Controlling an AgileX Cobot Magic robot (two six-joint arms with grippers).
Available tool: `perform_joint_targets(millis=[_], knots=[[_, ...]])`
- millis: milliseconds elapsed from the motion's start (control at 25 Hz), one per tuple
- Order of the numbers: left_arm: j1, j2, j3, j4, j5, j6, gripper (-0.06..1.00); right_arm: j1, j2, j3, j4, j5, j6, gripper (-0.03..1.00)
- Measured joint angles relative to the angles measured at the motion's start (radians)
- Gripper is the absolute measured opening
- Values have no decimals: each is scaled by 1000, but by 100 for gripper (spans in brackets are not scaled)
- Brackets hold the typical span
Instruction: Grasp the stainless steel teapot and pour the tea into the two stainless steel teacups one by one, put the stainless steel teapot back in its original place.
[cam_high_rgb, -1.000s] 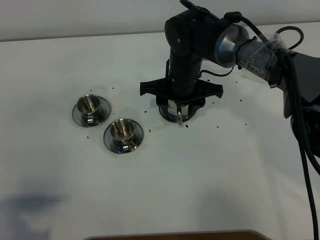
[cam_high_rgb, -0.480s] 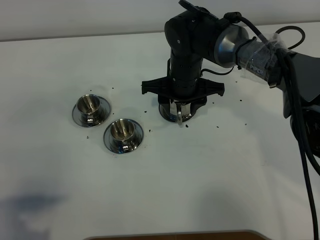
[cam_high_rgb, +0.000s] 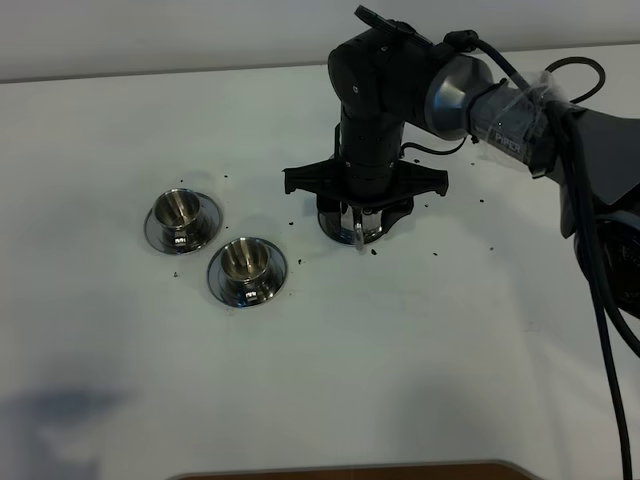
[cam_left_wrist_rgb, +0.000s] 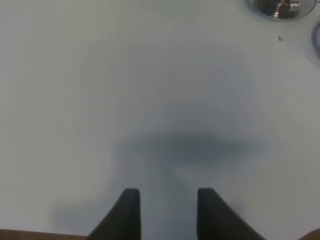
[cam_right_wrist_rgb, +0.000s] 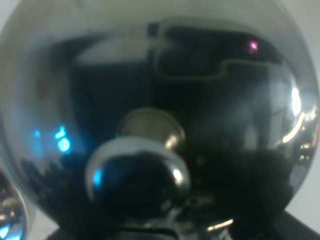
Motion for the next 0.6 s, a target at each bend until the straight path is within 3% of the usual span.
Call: perform_joint_targets(millis=[360, 600], knots=[[0, 0, 0, 0, 0, 0, 33, 1, 0, 0, -5, -6, 0, 50], [0, 0, 0, 0, 0, -1, 33, 1, 0, 0, -12, -7, 1, 40]])
